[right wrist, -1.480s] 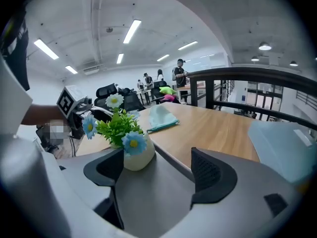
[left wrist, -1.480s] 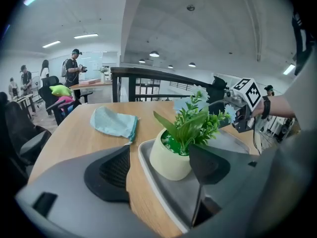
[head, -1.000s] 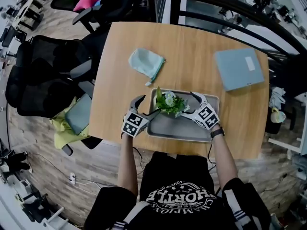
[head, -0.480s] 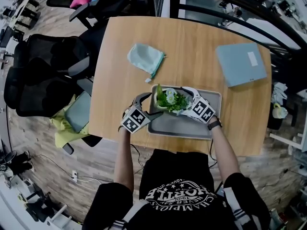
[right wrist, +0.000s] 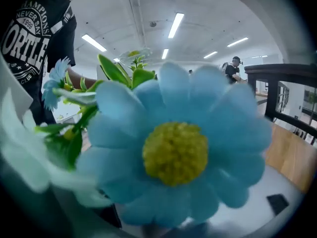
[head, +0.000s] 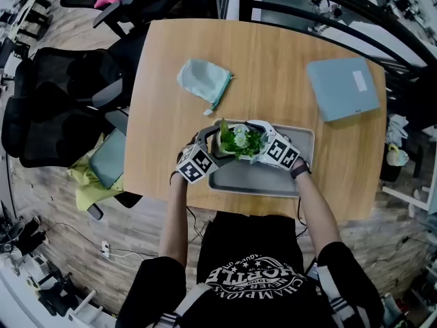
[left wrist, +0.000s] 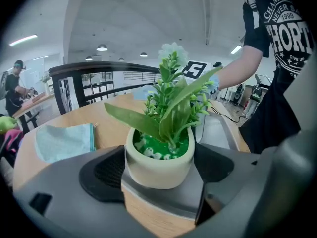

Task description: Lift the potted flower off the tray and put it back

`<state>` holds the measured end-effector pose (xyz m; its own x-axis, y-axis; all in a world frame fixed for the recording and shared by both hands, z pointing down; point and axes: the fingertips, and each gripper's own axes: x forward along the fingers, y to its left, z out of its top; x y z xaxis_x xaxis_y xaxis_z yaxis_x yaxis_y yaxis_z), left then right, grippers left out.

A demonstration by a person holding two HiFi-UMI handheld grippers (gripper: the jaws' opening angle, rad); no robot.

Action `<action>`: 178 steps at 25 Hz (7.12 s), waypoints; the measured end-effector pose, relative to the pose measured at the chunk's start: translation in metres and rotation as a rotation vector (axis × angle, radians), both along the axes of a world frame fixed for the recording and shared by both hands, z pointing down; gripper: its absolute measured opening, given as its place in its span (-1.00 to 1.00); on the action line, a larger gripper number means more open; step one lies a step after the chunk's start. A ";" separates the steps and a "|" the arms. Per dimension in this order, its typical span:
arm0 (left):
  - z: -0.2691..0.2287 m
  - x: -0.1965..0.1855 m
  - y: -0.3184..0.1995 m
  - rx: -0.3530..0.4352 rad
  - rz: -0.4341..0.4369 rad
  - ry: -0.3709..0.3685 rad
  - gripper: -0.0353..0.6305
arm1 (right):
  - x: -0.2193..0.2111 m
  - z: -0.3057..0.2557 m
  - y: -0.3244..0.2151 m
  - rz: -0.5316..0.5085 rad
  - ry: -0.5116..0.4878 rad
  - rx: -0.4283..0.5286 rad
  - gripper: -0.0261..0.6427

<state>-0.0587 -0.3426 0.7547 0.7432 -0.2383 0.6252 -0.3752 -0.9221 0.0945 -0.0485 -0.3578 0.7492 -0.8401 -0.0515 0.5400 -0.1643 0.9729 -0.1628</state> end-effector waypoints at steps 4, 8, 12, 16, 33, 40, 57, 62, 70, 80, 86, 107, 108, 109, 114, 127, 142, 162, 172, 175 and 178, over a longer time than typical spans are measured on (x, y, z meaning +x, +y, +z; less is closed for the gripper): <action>0.002 0.004 -0.001 0.009 0.016 -0.005 0.40 | 0.000 0.001 0.000 -0.019 0.003 0.001 0.49; 0.003 0.003 -0.001 0.013 0.015 -0.011 0.40 | 0.001 0.001 0.001 -0.009 0.005 0.013 0.48; 0.001 0.006 0.001 0.004 0.010 -0.015 0.40 | 0.003 0.001 0.003 -0.014 0.019 0.005 0.47; -0.003 0.011 0.004 -0.014 0.014 0.004 0.40 | 0.010 0.002 0.003 -0.012 0.013 0.009 0.47; -0.053 0.029 0.024 0.002 0.076 0.027 0.40 | 0.029 -0.042 0.027 0.043 0.033 0.008 0.46; -0.075 0.039 0.034 0.011 0.124 0.021 0.40 | 0.038 -0.061 0.039 0.086 0.024 0.010 0.46; -0.111 0.072 0.055 0.045 0.158 0.039 0.41 | 0.076 -0.101 0.061 0.149 0.010 0.077 0.45; -0.124 0.079 0.059 0.056 0.164 0.038 0.41 | 0.082 -0.113 0.066 0.168 0.011 0.108 0.44; -0.133 0.089 0.065 0.047 0.190 -0.015 0.41 | 0.093 -0.122 0.072 0.187 0.069 0.115 0.43; -0.181 0.092 0.069 0.086 0.228 0.075 0.41 | 0.097 -0.171 0.079 0.242 0.055 0.121 0.43; -0.222 0.098 0.070 0.140 0.236 0.102 0.41 | 0.103 -0.213 0.080 0.251 0.054 0.167 0.43; -0.276 0.105 0.072 0.214 0.271 0.214 0.41 | 0.111 -0.271 0.084 0.307 0.009 0.298 0.42; -0.276 0.106 0.072 0.213 0.272 0.215 0.41 | 0.111 -0.273 0.084 0.307 0.004 0.296 0.42; -0.276 0.106 0.072 0.212 0.273 0.215 0.41 | 0.110 -0.274 0.084 0.309 -0.001 0.297 0.42; -0.275 0.104 0.074 0.215 0.285 0.204 0.41 | 0.110 -0.272 0.085 0.323 0.001 0.311 0.42; -0.264 0.090 0.123 0.201 0.302 0.185 0.41 | 0.096 -0.260 0.134 0.343 0.032 0.299 0.42; -0.255 0.112 0.141 0.191 0.345 0.141 0.41 | 0.116 -0.251 0.154 0.385 0.081 0.271 0.43; -0.231 0.159 0.137 0.134 0.433 0.105 0.41 | 0.160 -0.233 0.153 0.476 0.141 0.216 0.43; -0.221 0.176 0.127 0.109 0.461 0.105 0.41 | 0.177 -0.224 0.143 0.506 0.160 0.194 0.43; -0.218 0.180 0.122 0.103 0.467 0.109 0.41 | 0.182 -0.221 0.139 0.512 0.167 0.189 0.43; -0.214 0.183 0.117 0.089 0.473 0.112 0.41 | 0.184 -0.217 0.133 0.517 0.175 0.179 0.43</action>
